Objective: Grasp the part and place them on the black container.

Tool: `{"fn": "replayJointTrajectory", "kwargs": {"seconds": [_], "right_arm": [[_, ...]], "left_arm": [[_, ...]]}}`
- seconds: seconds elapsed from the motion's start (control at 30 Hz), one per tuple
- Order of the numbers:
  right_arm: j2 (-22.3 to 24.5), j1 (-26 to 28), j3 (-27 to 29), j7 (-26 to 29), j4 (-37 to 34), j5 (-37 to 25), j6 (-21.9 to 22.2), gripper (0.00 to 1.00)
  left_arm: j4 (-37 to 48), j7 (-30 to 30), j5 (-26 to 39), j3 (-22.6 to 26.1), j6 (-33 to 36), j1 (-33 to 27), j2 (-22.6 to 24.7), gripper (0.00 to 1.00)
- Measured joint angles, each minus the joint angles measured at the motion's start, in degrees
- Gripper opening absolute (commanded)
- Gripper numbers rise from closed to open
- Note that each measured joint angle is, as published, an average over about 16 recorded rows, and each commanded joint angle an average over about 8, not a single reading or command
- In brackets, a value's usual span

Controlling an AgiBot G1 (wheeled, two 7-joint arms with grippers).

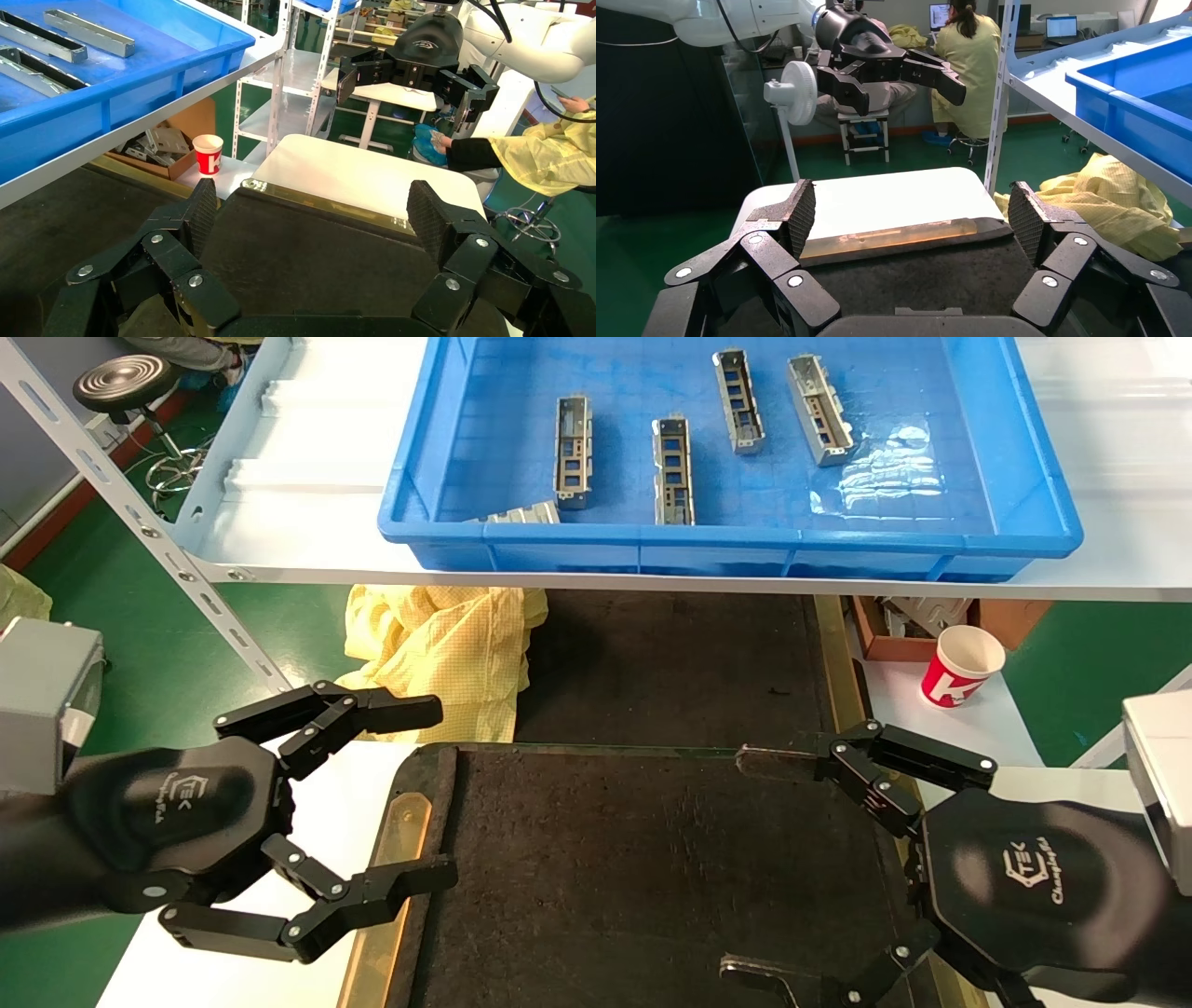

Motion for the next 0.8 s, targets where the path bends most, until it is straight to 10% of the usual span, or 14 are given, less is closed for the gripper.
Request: {"fn": "replayJointTrajectory", "kwargs": {"seconds": [0.47,0.8], "right_arm": [[0.0,0.0,0.0,0.0,0.0,0.0,0.0,1.0],[0.0,0.0,0.0,0.0,0.0,0.0,0.0,1.0]], "left_arm": [[0.0,0.0,0.0,0.0,0.0,0.0,0.0,0.99],[0.0,0.0,0.0,0.0,0.0,0.0,0.0,0.0]]}}
